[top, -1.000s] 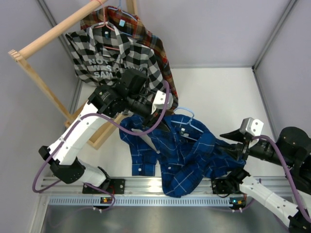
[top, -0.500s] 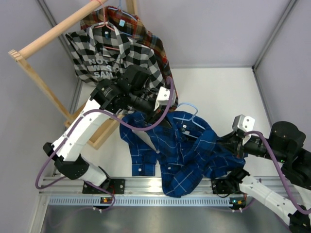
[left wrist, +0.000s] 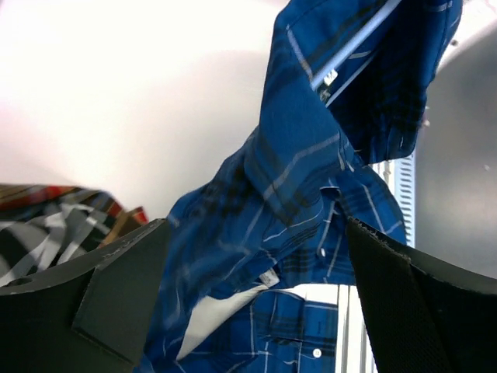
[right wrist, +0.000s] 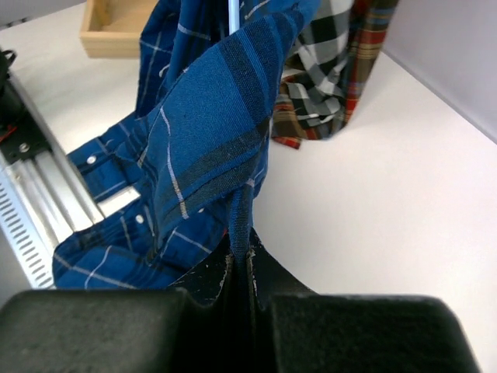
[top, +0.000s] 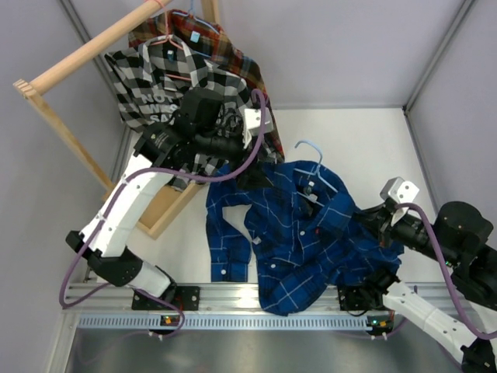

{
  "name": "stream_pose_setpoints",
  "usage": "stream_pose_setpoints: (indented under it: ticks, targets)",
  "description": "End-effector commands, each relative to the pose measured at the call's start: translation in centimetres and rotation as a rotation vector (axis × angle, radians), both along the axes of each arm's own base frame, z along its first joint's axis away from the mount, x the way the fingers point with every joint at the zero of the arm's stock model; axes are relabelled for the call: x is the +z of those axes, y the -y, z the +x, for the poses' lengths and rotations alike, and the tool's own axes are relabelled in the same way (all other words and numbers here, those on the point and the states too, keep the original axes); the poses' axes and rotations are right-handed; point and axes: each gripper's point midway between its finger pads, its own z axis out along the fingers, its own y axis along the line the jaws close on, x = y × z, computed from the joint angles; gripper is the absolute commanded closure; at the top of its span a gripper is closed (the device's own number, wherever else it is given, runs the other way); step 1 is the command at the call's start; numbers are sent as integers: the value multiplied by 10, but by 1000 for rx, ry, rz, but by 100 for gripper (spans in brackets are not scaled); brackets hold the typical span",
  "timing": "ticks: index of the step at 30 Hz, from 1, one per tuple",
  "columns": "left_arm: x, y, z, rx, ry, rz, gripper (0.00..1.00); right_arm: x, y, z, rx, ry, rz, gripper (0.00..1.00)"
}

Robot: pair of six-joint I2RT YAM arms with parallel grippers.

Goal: Place the shirt on the hanger

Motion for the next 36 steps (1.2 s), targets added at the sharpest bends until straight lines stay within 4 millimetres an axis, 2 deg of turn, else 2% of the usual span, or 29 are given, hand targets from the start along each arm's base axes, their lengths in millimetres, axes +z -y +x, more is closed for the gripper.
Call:
stream_pose_setpoints:
  ticks: [1, 2, 3, 4, 5, 6, 7, 8, 9, 10, 11, 12, 13, 14, 15, 16, 17, 18, 19, 21, 22, 23, 24, 26, 27, 29, 33, 35, 36]
  targets:
    - [44, -18, 10, 158, 127, -100, 2, 40, 8, 17, -117, 124, 141, 100]
    - [40, -23, 14, 201, 130, -89, 2, 42, 8, 18, -128, 121, 160, 100]
    - [46, -34, 14, 271, 135, -100, 2, 43, 8, 19, -133, 121, 170, 100]
    - [48, -47, 32, 411, 167, -83, 2, 43, 5, 19, -125, 114, 182, 100]
    - [42, -56, 37, 478, 164, -70, 2, 48, -1, 18, -103, 113, 212, 100]
    - [53, -70, 31, 547, 168, -105, 2, 48, -9, 18, -70, 101, 214, 100]
    - [57, -83, 36, 628, 188, -120, 2, 49, -20, 12, -6, 79, 231, 100]
    - [44, -89, 35, 660, 173, -106, 2, 56, -26, 12, 21, 83, 254, 100]
    - [41, -95, 32, 698, 154, -125, 2, 55, -36, 15, 47, 57, 253, 100]
    - [37, -112, 27, 765, 172, -161, 2, 63, -45, 12, 98, 59, 279, 100]
    - [59, -125, 19, 801, 214, -235, 2, 62, -50, 12, 115, 30, 284, 100]
    - [30, -129, 20, 857, 150, -229, 2, 68, -59, 16, 134, 20, 303, 100]
    - [27, -140, 18, 913, 148, -266, 2, 75, -64, 14, 162, 15, 322, 100]
    - [41, -164, 6, 988, 187, -372, 2, 81, -67, 16, 167, 17, 338, 100]
    - [31, -170, 1, 1009, 163, -394, 2, 88, -73, 22, 169, 25, 359, 100]
    - [0, -171, 1, 1018, 141, -354, 2, 99, -74, 24, 166, 27, 387, 100]
    - [-2, -178, -12, 1006, 149, -388, 2, 106, -76, 27, 159, 29, 407, 100]
    - [-14, -180, -15, 997, 151, -373, 2, 110, -81, 36, 146, 17, 419, 100]
    - [-45, -178, -15, 993, 129, -318, 2, 131, -81, 38, 136, 37, 469, 100]
    - [-61, -182, -29, 955, 135, -338, 2, 160, -85, 45, 132, 67, 507, 100]
    - [-84, -181, -30, 951, 116, -315, 2, 171, -85, 50, 114, 80, 525, 100]
    - [-83, -182, -35, 944, 110, -349, 2, 181, -84, 53, 103, 94, 538, 100]
    - [-70, -181, -51, 884, 122, -433, 2, 199, -87, 59, 96, 111, 553, 100]
    - [-65, -185, -59, 870, 139, -483, 2, 215, -91, 62, 108, 127, 563, 100]
    - [-60, -192, -64, 883, 153, -520, 2, 230, -97, 67, 118, 137, 569, 100]
    - [-61, -195, -63, 895, 161, -528, 2, 239, -105, 68, 154, 128, 563, 100]
    - [-62, -194, -59, 908, 161, -524, 2, 276, -115, 76, 180, 167, 604, 100]
    - [-64, -200, -51, 965, 163, -511, 2, 286, -122, 81, 195, 164, 618, 100]
    - [-66, -204, -48, 995, 164, -506, 2, 303, -118, 73, 213, 194, 647, 100]
